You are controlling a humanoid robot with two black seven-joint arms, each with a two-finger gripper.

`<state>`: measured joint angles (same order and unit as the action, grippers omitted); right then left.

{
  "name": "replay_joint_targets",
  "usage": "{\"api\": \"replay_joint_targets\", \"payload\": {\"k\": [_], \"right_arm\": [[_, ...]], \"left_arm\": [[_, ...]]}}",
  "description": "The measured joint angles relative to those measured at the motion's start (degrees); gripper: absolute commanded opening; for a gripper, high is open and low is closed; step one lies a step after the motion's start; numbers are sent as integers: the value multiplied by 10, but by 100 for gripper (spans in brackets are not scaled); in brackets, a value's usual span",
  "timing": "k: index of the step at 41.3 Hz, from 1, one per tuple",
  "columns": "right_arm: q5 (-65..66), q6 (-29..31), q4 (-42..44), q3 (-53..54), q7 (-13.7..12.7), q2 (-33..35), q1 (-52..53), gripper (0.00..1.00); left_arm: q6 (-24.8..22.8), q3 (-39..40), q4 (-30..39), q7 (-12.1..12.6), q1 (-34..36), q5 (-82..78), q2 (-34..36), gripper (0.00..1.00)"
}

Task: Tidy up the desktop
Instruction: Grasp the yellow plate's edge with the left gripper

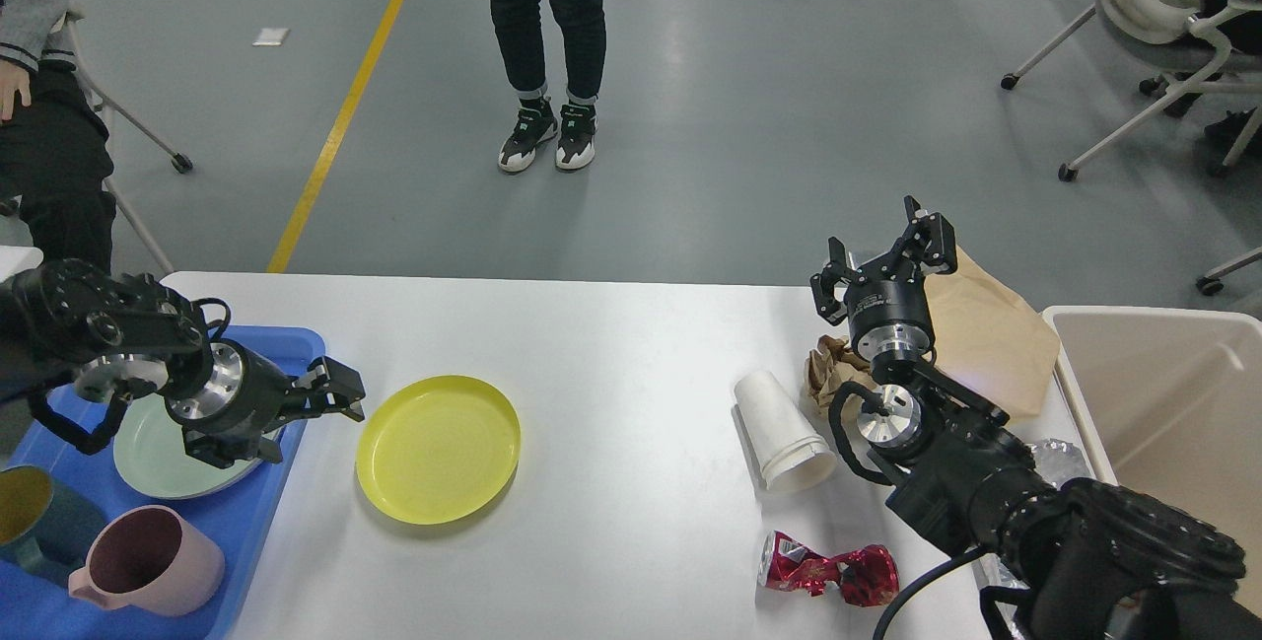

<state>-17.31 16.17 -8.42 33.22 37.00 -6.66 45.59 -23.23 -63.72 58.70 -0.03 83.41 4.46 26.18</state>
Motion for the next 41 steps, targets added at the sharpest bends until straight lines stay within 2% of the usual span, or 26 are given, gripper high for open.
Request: {"api": "replay_joint_targets", "payload": {"k": [6, 12, 15, 25, 39, 41], "right_arm": [[0, 0, 0, 0, 0, 0, 0, 100], [0, 0, 0, 0, 0, 0, 0, 100], [0, 0, 0, 0, 0, 0, 0, 100], [0, 0, 0, 0, 0, 0, 0, 100], [0, 0, 0, 0, 0, 0, 0, 100], [0, 0, 0, 0, 0, 0, 0, 100]], "left_arm": [[63, 31, 0, 10, -49, 1, -19, 95], [108, 94, 0, 45, -109, 1, -29, 90], [127, 104, 0, 48, -124, 0, -32, 85], [156, 123, 2, 48, -148, 0, -42, 82], [179, 123, 1, 47, -152, -1, -40, 45], [180, 123, 1, 47, -152, 0, -40, 44]]}}
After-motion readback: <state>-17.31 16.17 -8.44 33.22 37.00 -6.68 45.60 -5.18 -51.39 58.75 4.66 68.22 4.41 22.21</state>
